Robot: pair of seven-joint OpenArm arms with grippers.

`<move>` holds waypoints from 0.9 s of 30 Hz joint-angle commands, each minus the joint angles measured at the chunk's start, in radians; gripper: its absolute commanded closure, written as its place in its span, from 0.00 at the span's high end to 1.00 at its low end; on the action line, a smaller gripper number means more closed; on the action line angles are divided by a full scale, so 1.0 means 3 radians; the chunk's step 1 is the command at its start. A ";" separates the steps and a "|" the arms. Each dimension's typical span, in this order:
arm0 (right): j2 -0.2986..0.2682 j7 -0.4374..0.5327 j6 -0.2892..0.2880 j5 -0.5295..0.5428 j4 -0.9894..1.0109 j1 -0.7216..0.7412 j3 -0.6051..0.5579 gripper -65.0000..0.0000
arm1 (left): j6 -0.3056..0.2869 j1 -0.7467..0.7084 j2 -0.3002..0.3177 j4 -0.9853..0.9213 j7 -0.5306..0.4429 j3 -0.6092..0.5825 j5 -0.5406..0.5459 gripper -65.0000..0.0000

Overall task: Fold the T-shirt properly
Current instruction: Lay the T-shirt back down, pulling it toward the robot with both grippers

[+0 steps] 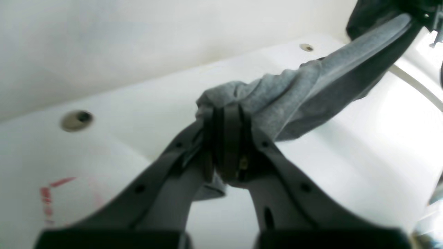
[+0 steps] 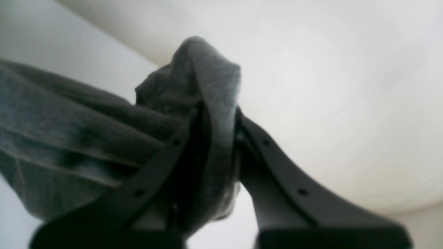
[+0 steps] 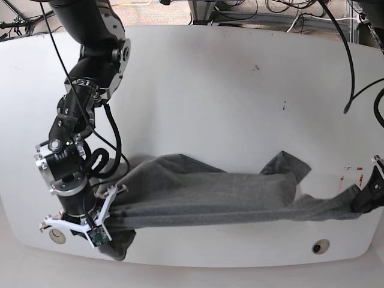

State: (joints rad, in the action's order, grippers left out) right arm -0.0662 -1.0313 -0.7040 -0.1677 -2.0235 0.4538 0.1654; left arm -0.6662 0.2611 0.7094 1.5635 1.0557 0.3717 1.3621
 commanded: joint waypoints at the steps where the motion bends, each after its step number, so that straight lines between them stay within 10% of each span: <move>1: 0.0060 0.0254 0.0020 0.0024 -0.0065 -0.0206 0.0009 0.00 | -0.0001 -0.0193 -0.0014 0.0171 -0.0069 0.0052 0.0060 0.00; 27: 0.0320 0.0929 0.0020 0.0024 -0.0055 -0.1919 0.0259 0.00 | 0.0019 -0.2239 -0.0618 0.0780 -0.0064 0.0027 -0.0098 0.00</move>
State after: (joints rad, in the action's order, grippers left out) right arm 0.0330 -0.7876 -0.7033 -0.1730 -2.0205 -0.1116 0.2432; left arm -0.6575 -0.4049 0.5056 1.7802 1.0611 0.3660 1.3258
